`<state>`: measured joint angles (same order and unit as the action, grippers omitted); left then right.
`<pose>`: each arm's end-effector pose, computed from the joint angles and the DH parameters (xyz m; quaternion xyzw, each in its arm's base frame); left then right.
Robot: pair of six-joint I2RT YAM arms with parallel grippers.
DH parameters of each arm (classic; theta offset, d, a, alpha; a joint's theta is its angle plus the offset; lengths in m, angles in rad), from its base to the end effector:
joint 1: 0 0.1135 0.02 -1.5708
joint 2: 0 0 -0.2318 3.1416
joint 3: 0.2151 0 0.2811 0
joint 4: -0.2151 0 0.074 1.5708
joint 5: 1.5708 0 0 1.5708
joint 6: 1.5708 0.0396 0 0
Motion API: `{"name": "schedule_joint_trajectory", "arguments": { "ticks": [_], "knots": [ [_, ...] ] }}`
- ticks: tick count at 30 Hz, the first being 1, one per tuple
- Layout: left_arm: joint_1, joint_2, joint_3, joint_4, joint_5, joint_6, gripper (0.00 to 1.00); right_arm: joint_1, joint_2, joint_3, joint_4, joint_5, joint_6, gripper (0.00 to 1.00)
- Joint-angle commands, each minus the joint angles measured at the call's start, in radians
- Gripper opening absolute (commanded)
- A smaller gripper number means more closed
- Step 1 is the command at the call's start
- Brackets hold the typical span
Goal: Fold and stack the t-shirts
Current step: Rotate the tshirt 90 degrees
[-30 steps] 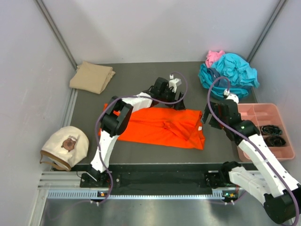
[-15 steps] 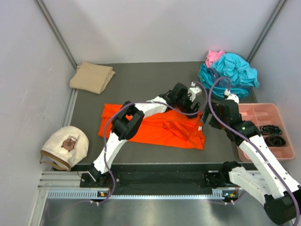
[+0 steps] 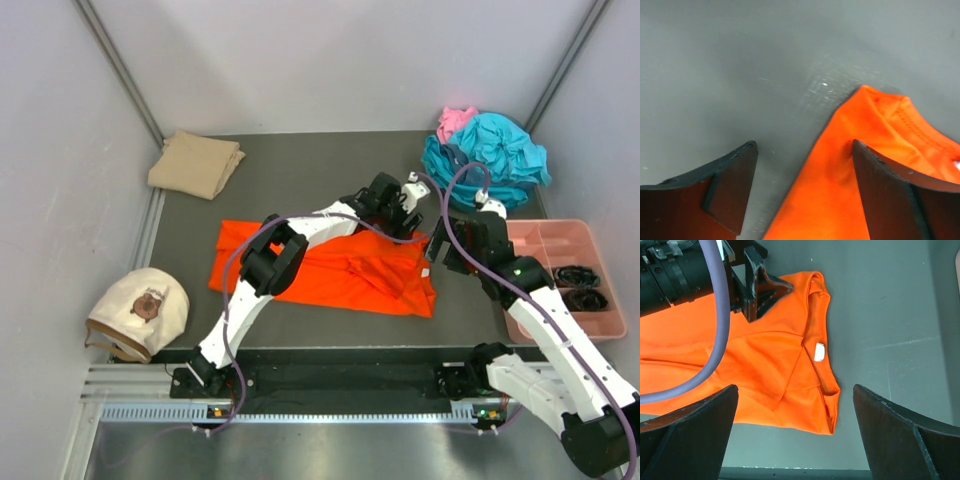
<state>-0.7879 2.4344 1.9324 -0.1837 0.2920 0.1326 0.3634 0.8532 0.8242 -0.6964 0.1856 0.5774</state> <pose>0.3816 -0.3997 0.1137 0.4529 0.7733 -0.2608 0.3588 0.2160 0.0743 0.2652 0.1348 0.8988 0.1098 0.4024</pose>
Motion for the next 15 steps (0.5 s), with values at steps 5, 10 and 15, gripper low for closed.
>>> {"name": "schedule_joint_trajectory", "arguments": {
  "ticks": [5,10,15],
  "knots": [
    [0.016,0.075,-0.003,-0.210,-0.024,0.050,0.64,-0.004,-0.003,-0.016,0.031,-0.005,0.004,0.97],
    [0.016,0.077,-0.009,-0.256,0.019,0.074,0.55,-0.004,-0.002,-0.027,0.040,-0.009,0.009,0.97],
    [0.016,0.068,-0.012,-0.296,0.104,0.081,0.50,-0.004,0.000,-0.033,0.043,-0.011,0.009,0.97]
  ]
}}
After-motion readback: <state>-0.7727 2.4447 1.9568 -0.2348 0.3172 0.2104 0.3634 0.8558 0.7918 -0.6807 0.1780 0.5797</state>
